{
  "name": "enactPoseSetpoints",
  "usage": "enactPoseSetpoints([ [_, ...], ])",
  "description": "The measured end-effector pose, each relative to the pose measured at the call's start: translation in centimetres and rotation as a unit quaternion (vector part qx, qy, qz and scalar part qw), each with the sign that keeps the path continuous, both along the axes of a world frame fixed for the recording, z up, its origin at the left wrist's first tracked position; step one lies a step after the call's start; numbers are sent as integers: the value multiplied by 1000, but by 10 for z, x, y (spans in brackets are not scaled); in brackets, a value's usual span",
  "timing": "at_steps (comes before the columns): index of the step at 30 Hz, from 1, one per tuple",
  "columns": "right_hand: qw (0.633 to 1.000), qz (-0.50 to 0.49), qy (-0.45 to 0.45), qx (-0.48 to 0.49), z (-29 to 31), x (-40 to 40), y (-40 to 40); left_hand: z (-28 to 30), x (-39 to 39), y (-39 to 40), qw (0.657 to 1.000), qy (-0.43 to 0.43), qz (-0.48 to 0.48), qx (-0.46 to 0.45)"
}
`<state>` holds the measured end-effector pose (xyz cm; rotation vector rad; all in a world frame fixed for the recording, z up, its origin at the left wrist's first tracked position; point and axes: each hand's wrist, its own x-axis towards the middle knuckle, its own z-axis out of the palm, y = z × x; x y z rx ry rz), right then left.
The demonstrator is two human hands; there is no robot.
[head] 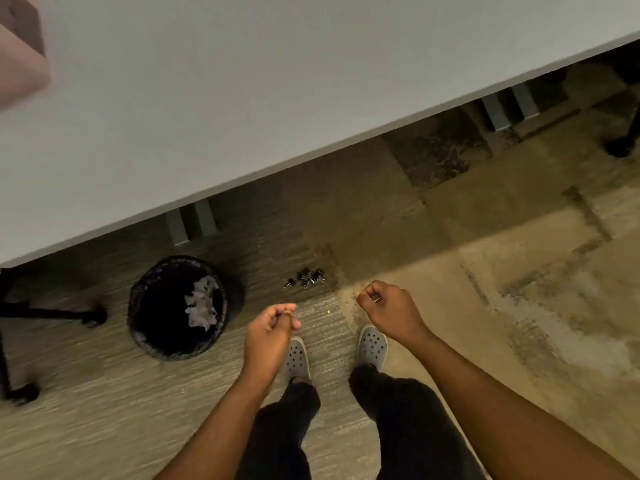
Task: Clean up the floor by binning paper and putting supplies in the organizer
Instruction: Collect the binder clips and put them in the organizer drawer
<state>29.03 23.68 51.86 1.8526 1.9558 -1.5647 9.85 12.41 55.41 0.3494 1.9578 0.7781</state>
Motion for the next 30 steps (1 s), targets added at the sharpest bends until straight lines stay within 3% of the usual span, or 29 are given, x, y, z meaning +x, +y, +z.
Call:
enactPoseSetpoints([
  [9, 997, 13, -52, -59, -233, -53, -20, -259, -43, 3, 997, 36, 3, -61],
  [13, 991, 83, -96, -35, -336, -70, -15, -375, -62, 4, 979, 115, -105, -129],
  [17, 975, 184, -122, -38, -427, -87, -7, -470, -81, 13, 928, 188, -271, -173],
  [21, 966, 222, -135, -6, -497, -108, 3, -531, -91, 28, 887, 206, -365, -192],
  [28, 958, 237, -138, 82, -567, -131, 4, -594, -90, 29, 859, 279, -397, -164],
  [30, 960, 232, -127, 93, -576, -129, 4, -604, -89, 26, 868, 294, -376, -136],
])
